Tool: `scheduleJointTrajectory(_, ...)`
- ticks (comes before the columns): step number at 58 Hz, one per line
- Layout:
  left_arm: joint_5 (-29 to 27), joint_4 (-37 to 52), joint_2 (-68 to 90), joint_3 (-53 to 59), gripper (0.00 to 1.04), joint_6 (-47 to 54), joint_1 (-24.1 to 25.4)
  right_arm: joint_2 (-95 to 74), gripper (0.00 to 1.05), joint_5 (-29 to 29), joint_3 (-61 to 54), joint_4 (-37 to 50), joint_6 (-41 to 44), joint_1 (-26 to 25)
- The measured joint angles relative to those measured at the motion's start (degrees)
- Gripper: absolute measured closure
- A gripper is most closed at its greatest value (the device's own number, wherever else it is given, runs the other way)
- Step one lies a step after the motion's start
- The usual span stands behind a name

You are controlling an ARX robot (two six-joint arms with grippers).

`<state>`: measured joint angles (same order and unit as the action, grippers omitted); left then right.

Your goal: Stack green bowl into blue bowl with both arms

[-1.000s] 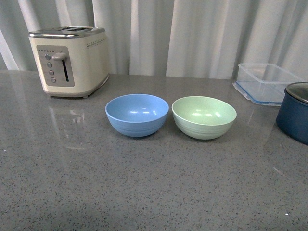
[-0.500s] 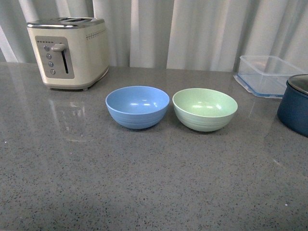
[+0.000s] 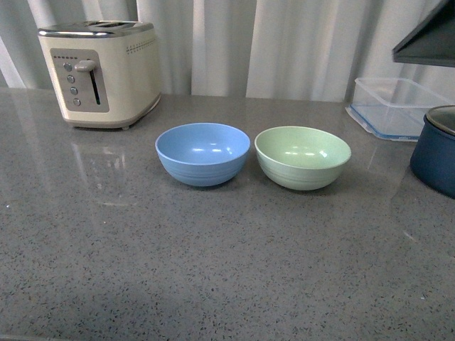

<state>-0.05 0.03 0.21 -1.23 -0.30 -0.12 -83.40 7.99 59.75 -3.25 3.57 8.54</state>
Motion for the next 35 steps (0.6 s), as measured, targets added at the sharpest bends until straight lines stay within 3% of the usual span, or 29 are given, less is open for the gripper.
scheduleJointTrajectory(17,0.00,0.00,0.00,0.00,0.07,0.00,0.00,-20.85,0.10,-11.08,15.98,-4.37,0.50,3.65)
scheduleJointTrajectory(35,0.02,0.00,0.00,0.00,0.07,0.00,0.00,-30.86,0.10,-14.71,24.44,-7.52,-1.18,4.26)
